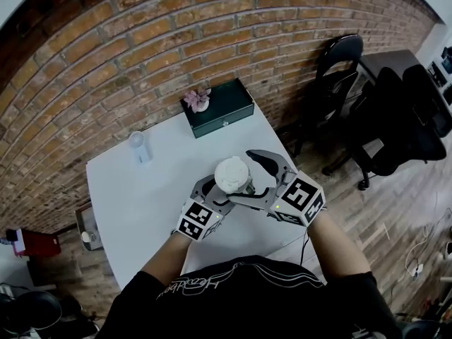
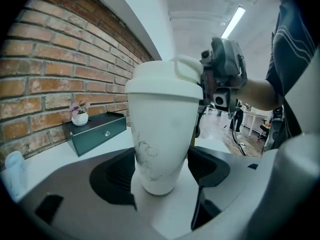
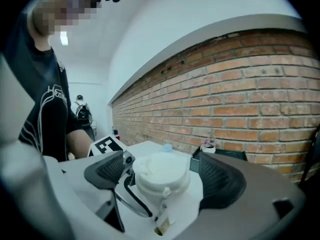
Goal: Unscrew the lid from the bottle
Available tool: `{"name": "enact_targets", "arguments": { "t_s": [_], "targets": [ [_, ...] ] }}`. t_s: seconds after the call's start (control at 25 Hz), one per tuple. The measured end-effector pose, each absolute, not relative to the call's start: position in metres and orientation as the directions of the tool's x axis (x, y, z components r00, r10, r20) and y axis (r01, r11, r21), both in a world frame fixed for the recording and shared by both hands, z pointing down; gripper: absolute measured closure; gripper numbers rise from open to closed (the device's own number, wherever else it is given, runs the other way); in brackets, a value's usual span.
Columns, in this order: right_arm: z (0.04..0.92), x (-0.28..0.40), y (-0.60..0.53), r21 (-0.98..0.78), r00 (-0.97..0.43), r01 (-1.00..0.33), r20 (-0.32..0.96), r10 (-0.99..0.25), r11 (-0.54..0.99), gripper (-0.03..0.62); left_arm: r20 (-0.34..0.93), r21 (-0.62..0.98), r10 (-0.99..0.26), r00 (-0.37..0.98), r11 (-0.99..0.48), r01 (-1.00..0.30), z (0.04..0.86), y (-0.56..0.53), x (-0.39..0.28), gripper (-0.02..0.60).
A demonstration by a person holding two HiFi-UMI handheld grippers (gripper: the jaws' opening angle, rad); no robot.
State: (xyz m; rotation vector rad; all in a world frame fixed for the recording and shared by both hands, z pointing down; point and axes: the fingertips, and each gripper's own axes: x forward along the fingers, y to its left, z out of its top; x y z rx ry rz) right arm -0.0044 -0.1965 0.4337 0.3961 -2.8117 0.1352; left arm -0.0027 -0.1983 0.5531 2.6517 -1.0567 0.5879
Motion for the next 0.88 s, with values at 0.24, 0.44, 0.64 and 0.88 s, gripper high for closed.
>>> {"name": "enact_targets", "arguments": {
  "t_s": [0.24, 0.44, 0.64, 0.88],
  "targets": [
    [0.434, -0.011, -0.201, -0.075, -0.873, -0.434, 0.281, -0.398, 0.898, 0.172, 0.44, 0.064, -0.609, 0.66, -0.712, -0.699, 0.554, -0.198, -0.003, 0.235],
    [0.449, -0.011, -0.196, -0.077, -0.844, -0.477, 0.32, -0.431, 0.876, 0.206, 0.428, 0.063, -0.614, 0.663, -0.712, -0.7, 0.553, -0.198, -0.002, 0.235],
    [0.447, -0.012, -0.198, -0.072, -0.841, -0.493, 0.292, -0.455, 0.867, 0.247, 0.416, 0.062, -0.613, 0.672, -0.718, -0.694, 0.552, -0.198, -0.002, 0.235],
    [0.447, -0.012, -0.197, -0.06, -0.85, -0.478, 0.286, -0.443, 0.876, 0.249, 0.405, 0.067, -0.61, 0.681, -0.724, -0.687, 0.551, -0.197, -0.003, 0.235]
  ]
}}
